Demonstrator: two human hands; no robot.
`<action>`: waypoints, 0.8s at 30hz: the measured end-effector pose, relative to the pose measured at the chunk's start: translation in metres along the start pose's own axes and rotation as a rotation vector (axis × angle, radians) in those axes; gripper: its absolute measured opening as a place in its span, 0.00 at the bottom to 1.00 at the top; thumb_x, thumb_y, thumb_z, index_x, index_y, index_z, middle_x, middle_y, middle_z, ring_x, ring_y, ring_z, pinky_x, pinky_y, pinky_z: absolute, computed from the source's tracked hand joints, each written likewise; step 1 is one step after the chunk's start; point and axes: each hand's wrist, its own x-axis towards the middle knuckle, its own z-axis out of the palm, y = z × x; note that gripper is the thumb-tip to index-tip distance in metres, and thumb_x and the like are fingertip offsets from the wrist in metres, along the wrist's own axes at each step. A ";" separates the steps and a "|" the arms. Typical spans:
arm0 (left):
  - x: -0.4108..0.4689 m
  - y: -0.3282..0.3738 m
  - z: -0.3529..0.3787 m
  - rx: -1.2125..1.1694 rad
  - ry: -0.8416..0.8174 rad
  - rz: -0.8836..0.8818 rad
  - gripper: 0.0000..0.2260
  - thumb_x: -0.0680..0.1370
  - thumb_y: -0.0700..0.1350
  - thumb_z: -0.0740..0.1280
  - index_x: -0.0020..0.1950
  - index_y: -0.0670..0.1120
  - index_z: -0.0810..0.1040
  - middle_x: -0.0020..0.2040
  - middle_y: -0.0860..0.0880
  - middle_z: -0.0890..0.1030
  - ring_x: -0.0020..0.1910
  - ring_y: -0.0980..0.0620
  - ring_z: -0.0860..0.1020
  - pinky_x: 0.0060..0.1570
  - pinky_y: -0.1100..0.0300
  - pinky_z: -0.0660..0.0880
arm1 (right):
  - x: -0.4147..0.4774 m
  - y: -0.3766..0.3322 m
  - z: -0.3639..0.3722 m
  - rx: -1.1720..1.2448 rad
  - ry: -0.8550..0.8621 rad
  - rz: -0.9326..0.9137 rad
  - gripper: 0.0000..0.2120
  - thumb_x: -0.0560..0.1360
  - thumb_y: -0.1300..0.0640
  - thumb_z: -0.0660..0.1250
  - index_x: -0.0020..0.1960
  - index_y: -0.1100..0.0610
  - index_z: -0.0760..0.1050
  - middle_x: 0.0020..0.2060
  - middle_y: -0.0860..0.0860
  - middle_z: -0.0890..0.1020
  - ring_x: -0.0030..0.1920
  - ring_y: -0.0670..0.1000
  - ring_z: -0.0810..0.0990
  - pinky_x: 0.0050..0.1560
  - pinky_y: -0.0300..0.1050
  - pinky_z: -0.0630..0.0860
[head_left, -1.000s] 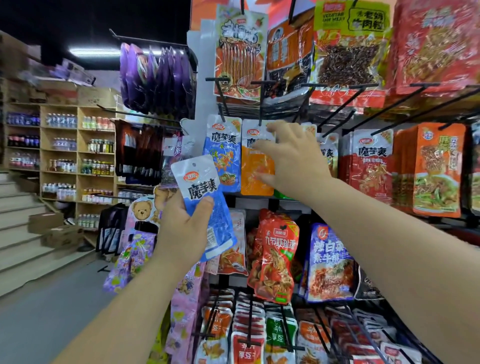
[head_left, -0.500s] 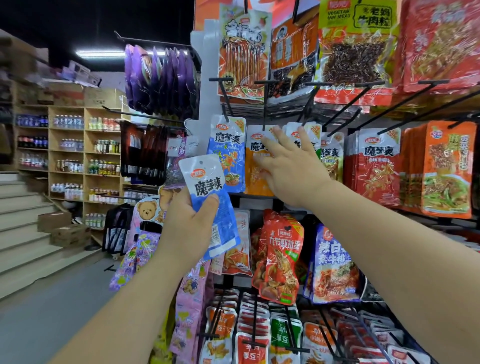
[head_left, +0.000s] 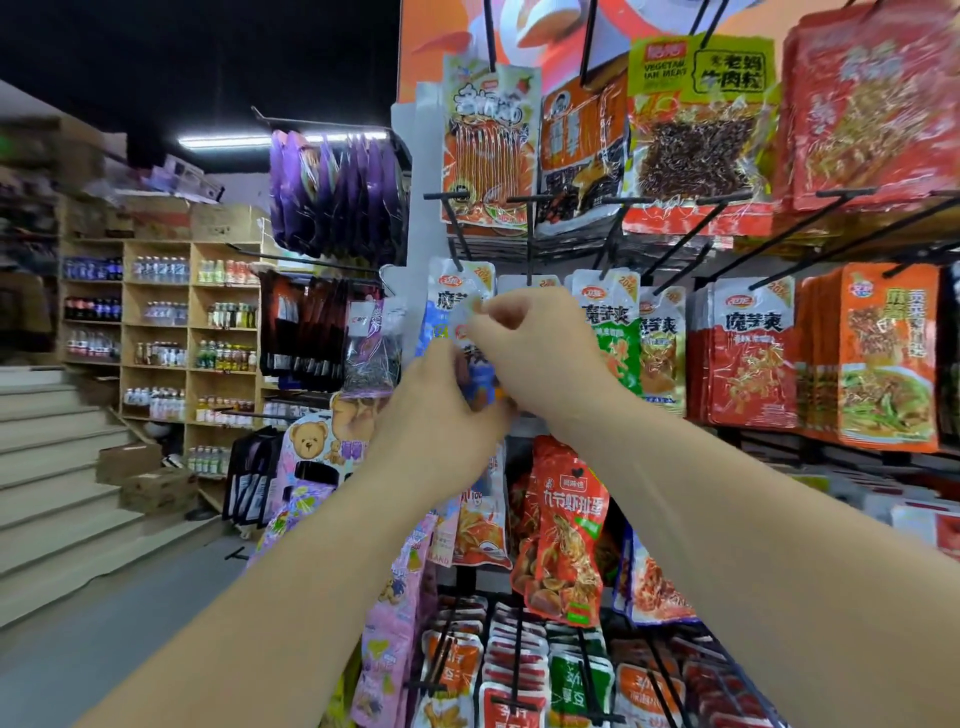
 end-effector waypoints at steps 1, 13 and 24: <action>-0.002 0.001 -0.001 -0.021 -0.003 0.019 0.19 0.74 0.56 0.74 0.48 0.49 0.66 0.42 0.51 0.71 0.39 0.47 0.70 0.37 0.51 0.66 | 0.003 0.003 -0.001 0.025 0.016 0.010 0.23 0.78 0.59 0.69 0.27 0.55 0.64 0.20 0.45 0.64 0.26 0.46 0.60 0.30 0.43 0.58; 0.076 0.001 -0.031 -0.599 0.065 -0.155 0.08 0.86 0.45 0.65 0.50 0.45 0.80 0.39 0.46 0.82 0.34 0.51 0.80 0.33 0.60 0.75 | 0.054 0.005 0.010 0.311 0.179 0.142 0.15 0.77 0.53 0.75 0.34 0.58 0.78 0.26 0.49 0.73 0.32 0.52 0.70 0.36 0.51 0.70; 0.124 -0.005 -0.030 -0.594 0.158 -0.137 0.17 0.69 0.59 0.71 0.46 0.46 0.77 0.42 0.46 0.72 0.41 0.46 0.71 0.45 0.48 0.71 | 0.078 -0.005 0.024 0.171 0.255 0.199 0.21 0.74 0.57 0.69 0.27 0.53 0.63 0.20 0.46 0.59 0.28 0.53 0.57 0.32 0.46 0.60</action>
